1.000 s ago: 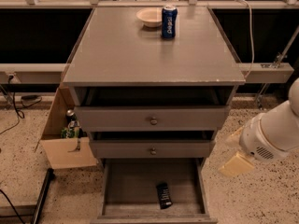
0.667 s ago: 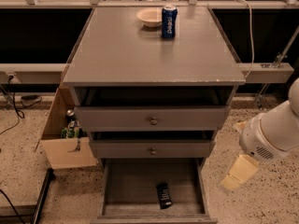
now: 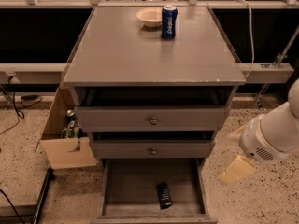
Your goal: Close bottom drawer
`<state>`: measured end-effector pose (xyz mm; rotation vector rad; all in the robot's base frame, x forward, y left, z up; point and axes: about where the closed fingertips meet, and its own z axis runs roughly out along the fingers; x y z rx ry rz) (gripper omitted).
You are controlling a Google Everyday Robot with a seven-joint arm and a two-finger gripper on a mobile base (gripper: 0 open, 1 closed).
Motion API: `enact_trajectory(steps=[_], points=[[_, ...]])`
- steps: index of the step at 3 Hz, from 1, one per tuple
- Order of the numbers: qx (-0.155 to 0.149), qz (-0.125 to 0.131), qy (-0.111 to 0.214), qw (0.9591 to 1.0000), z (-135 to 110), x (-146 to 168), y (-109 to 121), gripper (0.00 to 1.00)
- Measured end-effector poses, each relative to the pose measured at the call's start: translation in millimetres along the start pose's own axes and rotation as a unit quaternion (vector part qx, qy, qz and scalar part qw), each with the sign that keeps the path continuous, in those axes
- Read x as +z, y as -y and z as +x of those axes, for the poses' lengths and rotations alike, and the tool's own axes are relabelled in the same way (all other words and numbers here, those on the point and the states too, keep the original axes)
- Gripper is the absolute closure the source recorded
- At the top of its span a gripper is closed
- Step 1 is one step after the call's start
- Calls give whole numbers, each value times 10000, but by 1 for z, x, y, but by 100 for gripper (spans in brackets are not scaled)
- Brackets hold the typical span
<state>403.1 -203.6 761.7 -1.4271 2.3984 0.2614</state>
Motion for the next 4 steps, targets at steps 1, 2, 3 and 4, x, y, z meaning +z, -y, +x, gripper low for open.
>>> enact_trajectory(steps=[1,2,3,4], points=[[141,-20,-8,9999,9,8,1,45],[588,-174,19,9981,50,56,-1,74],[796,-193,107,9966,81,93,-2,98],[908,-323,269,9950,120,138,-10,100]])
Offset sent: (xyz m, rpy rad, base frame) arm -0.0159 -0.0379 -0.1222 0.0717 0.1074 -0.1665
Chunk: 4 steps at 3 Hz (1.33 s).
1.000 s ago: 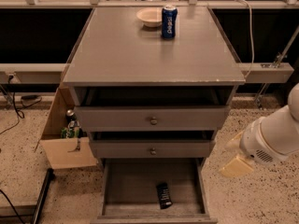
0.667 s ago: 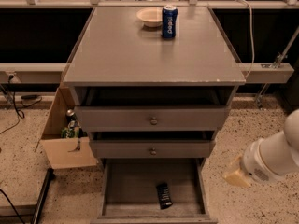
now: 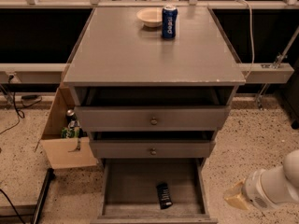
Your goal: Close bottom drawer
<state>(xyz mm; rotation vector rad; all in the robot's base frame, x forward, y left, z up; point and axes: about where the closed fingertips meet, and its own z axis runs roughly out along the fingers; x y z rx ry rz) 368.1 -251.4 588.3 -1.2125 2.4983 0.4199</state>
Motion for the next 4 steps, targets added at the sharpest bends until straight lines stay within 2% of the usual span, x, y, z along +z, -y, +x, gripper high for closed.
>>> enact_trajectory(steps=[1,2,4], points=[[73,-266,49,9996,28,37,-4,100],[73,-266,49,9996,28,37,-4,100],[122,-450,164,9988,65,114,10,100]])
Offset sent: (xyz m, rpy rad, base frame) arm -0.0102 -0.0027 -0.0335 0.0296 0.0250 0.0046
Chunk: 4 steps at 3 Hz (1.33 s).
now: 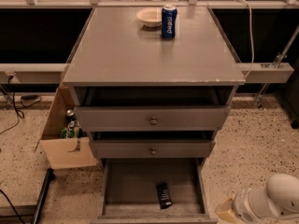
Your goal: Close bottom drawer
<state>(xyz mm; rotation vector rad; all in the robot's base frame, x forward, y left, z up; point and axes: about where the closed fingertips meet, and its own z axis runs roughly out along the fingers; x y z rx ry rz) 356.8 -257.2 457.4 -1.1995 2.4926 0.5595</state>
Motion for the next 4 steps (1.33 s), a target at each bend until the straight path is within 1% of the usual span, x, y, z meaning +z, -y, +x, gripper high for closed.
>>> enact_trajectory(steps=[1,2,3,4], points=[[30,-117,185,9998,21,45,16,100],[163,-434,310,9984,49,112,23,100],[167,-460,306,9983,51,115,21,100],[186,-571,290,9978,58,129,15,100]])
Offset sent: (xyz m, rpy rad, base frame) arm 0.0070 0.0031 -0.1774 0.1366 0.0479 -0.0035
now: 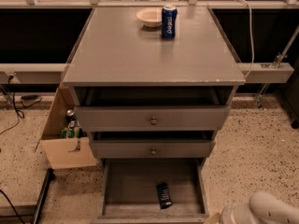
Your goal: Close bottom drawer
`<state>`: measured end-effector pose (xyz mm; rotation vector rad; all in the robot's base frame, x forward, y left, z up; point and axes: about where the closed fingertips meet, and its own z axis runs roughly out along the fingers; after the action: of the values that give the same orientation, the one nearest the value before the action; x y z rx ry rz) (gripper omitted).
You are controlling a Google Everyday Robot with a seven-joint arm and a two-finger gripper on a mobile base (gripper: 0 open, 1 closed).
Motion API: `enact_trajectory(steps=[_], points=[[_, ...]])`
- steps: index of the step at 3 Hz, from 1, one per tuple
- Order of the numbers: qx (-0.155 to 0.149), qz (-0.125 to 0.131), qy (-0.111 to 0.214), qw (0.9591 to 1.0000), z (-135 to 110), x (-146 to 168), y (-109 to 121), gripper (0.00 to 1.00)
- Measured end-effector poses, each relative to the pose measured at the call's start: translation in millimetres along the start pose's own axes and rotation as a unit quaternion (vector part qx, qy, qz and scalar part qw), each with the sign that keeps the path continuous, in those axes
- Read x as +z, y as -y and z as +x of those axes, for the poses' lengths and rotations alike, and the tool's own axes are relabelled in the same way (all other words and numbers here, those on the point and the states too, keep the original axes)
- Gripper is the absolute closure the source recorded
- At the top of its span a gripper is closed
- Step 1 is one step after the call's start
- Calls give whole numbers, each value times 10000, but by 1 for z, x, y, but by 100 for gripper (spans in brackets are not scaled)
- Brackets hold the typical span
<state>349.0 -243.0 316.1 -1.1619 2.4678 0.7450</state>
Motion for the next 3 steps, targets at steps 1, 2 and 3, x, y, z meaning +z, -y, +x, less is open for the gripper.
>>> enact_trajectory(steps=[1,2,3], points=[[170,-34,131,9998,20,25,11,100],[306,-41,285,9991,38,53,26,100],[280,38,479,9985,53,83,42,100]])
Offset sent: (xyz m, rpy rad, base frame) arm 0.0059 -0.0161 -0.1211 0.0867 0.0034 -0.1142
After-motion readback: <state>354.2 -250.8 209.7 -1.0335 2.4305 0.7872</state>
